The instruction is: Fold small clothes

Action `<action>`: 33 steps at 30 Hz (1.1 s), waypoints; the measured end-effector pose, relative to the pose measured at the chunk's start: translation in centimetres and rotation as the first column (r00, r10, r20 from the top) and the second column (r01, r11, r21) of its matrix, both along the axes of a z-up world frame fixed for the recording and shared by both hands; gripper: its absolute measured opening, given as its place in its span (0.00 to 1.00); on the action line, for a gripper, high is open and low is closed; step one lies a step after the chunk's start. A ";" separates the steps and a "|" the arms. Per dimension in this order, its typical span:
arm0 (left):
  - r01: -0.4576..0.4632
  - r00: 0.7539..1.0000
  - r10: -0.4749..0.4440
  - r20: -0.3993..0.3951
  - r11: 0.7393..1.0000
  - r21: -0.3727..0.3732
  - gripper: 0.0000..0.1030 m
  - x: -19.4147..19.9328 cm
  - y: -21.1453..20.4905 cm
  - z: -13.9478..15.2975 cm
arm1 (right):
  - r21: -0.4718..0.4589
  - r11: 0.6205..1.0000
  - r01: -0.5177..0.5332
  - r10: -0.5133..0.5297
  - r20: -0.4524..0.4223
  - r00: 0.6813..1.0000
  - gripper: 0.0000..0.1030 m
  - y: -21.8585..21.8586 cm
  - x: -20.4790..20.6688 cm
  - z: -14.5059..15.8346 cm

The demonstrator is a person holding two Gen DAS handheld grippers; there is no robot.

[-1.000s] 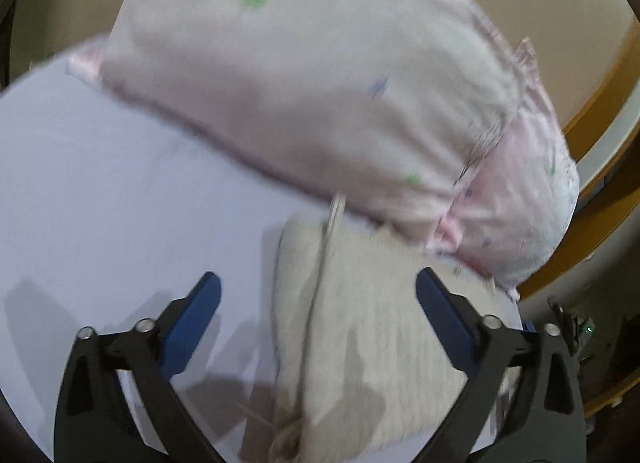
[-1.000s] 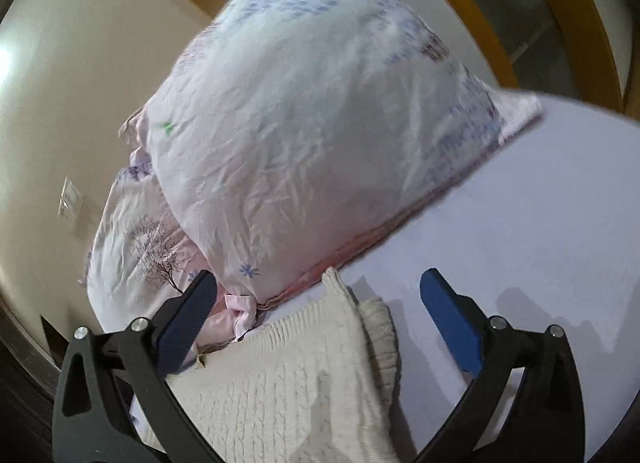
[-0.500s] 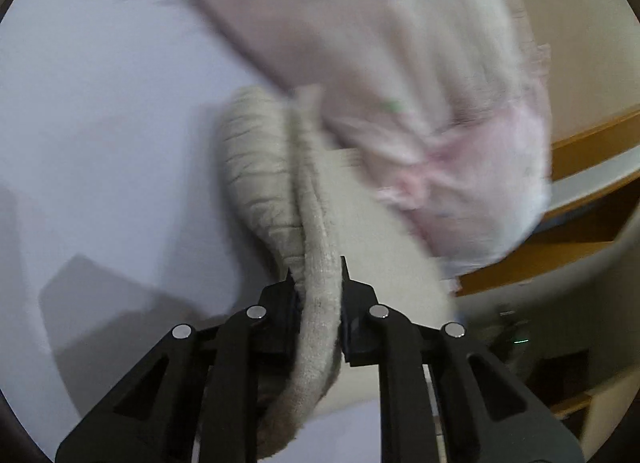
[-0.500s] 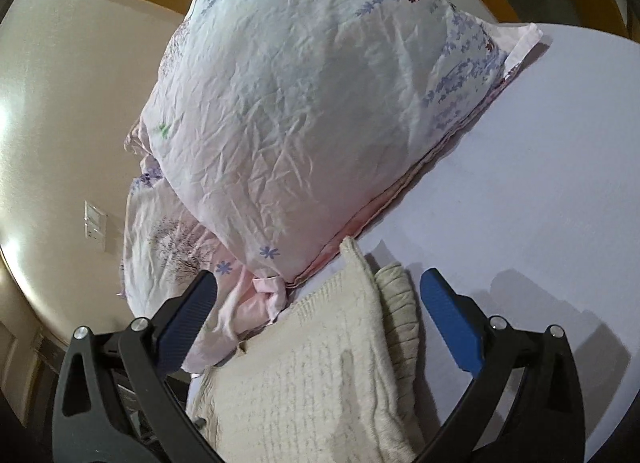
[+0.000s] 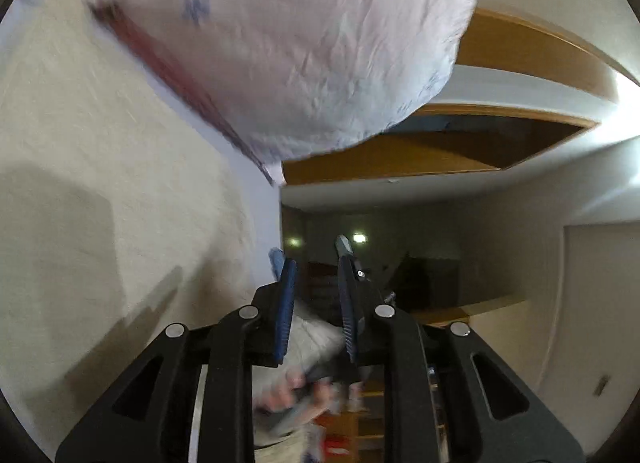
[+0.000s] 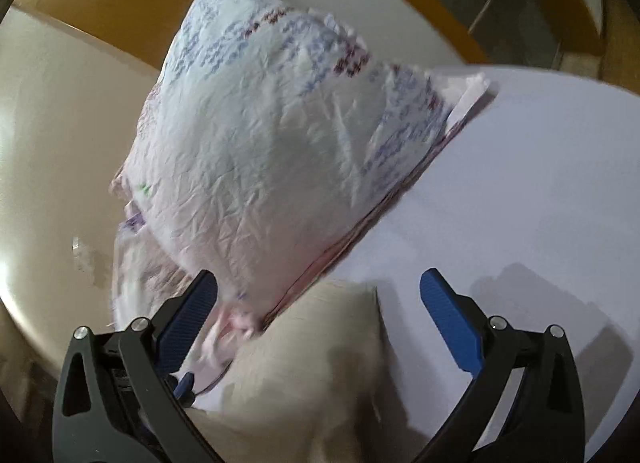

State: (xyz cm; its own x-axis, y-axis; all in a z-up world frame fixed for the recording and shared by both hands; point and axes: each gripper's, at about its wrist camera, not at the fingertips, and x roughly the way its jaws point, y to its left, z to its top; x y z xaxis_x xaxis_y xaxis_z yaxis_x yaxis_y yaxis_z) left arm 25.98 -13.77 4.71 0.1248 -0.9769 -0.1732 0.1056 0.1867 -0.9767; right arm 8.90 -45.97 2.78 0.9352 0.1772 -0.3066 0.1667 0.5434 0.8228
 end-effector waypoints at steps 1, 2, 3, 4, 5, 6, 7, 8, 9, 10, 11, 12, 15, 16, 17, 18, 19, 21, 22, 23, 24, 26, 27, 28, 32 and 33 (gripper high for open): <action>-0.034 0.998 0.032 0.047 0.999 0.038 0.30 -0.2 2.0 0.8 | 0.013 0.998 -0.066 0.066 -0.004 0.998 0.98 -0.1 0.4 0.2; -0.083 0.992 0.074 0.101 0.992 0.095 0.40 -0.5 4.1 1.7 | 0.020 0.990 -0.138 0.139 -0.025 0.990 0.98 -0.1 1.1 0.4; -0.144 0.981 0.117 0.156 0.973 0.178 0.61 -0.7 5.8 2.5 | 0.027 0.979 -0.201 0.203 -0.051 0.978 0.98 0.2 1.8 0.4; -0.192 0.970 0.146 0.193 0.951 0.242 0.69 -0.9 6.9 2.9 | 0.042 0.957 -0.288 0.291 -0.108 0.950 0.98 0.6 3.0 0.3; -0.244 0.957 0.171 0.235 0.913 0.328 0.69 -1.2 8.3 3.1 | 0.056 0.936 -0.348 0.353 -0.169 0.920 0.98 1.0 4.2 0.0; -0.252 0.956 0.169 0.240 0.892 0.376 0.69 -1.1 8.5 2.8 | 0.066 0.917 -0.393 0.397 -0.244 0.885 0.98 1.6 5.4 -0.4; -0.246 0.962 0.161 0.221 0.863 0.442 0.69 -1.0 8.5 2.1 | 0.069 0.911 -0.407 0.408 -0.290 0.866 0.98 1.9 6.1 -0.7; -0.228 0.969 0.147 0.200 0.846 0.482 0.69 -0.9 8.2 1.3 | 0.072 0.908 -0.413 0.413 -0.332 0.848 0.98 2.2 6.9 -1.1; -0.202 0.976 0.129 0.176 0.838 0.508 0.69 -1.0 8.0 0.4 | 0.070 0.902 -0.427 0.421 -0.373 0.827 0.98 2.7 7.7 -1.5; -0.174 0.982 0.106 0.159 0.840 0.514 0.69 -1.4 7.5 -0.6 | 0.072 0.897 -0.437 0.428 -0.391 0.815 0.98 3.0 8.0 -1.8; -0.150 0.985 0.083 0.151 0.848 0.508 0.69 -1.7 6.6 -1.3 | 0.075 0.892 -0.447 0.436 -0.407 0.803 0.98 3.3 8.4 -2.1; -0.139 0.986 0.069 0.154 0.850 0.508 0.69 -2.3 6.2 -1.8 | 0.079 0.887 -0.454 0.444 -0.412 0.796 0.97 3.5 8.5 -2.3; -0.126 0.982 0.024 0.186 0.820 0.559 0.75 -2.9 3.4 -2.6 | 0.072 0.881 -0.467 0.454 -0.405 0.794 0.95 4.0 8.4 -2.8; -0.130 0.981 0.023 0.194 0.817 0.562 0.77 -2.9 2.7 -2.1 | 0.065 0.884 -0.463 0.448 -0.398 0.800 0.84 4.1 8.2 -2.9; -0.132 0.980 0.022 0.197 0.814 0.566 0.77 -3.0 2.0 -2.5 | 0.077 0.879 -0.471 0.461 -0.389 0.797 0.55 4.3 8.1 -3.1; -0.149 0.976 0.032 0.214 0.817 0.558 0.75 -2.9 1.6 -2.6 | 0.124 0.864 -0.488 0.496 -0.372 0.785 0.47 4.8 8.2 -4.0; -0.157 0.974 0.034 0.224 0.813 0.561 0.66 -2.9 1.4 -2.7 | 0.138 0.867 -0.479 0.495 -0.348 0.796 0.44 5.0 7.9 -4.4; -0.157 0.973 0.036 0.230 0.832 0.532 0.50 -2.6 2.3 -2.7 | 0.121 0.876 -0.467 0.480 -0.301 0.824 0.38 5.8 7.3 -4.1; -0.154 0.972 0.039 0.230 0.848 0.508 0.44 -2.9 3.5 -2.5 | 0.109 0.875 -0.472 0.482 -0.285 0.828 0.35 6.3 7.1 -3.5; -0.152 0.971 0.038 0.238 0.863 0.483 0.43 -3.2 5.0 -1.9 | 0.100 0.868 -0.487 0.495 -0.264 0.828 0.32 6.9 7.1 -3.0; -0.160 0.966 0.038 0.255 0.864 0.478 0.43 -3.5 6.2 -1.4 | 0.087 0.854 -0.514 0.518 -0.239 0.821 0.31 7.9 7.3 -2.3; -0.224 0.944 0.059 0.326 0.838 0.497 0.43 -4.6 9.2 0.1 | 0.030 0.812 -0.583 0.574 -0.216 0.789 0.29 11.0 8.1 -1.0; -0.273 0.925 0.078 0.372 0.816 0.509 0.43 -5.2 11.2 0.9 | -0.011 0.789 -0.614 0.598 -0.216 0.772 0.29 12.8 8.8 -0.6; -0.308 0.914 0.094 0.396 0.796 0.522 0.44 -5.3 12.6 1.2 | -0.053 0.764 -0.643 0.618 -0.226 0.753 0.29 15.0 9.8 -0.2; -0.422 0.883 0.116 0.454 0.619 0.663 0.53 -4.9 17.0 0.9 | -0.165 0.745 -0.647 0.572 -0.342 0.746 0.37 21.1 13.5 -1.0; -0.438 0.881 0.133 0.454 0.591 0.678 0.53 -5.2 17.6 0.8 | -0.196 0.760 -0.619 0.521 -0.386 0.761 0.41 21.7 13.9 -1.1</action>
State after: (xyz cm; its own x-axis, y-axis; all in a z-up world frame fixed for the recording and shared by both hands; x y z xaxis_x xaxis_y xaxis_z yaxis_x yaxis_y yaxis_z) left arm 20.78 3.82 5.54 0.5687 -0.4227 -0.7056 0.1851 0.9016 -0.3909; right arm 22.82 -24.25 1.63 0.5436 0.5031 -0.6719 -0.0521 0.8191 0.5712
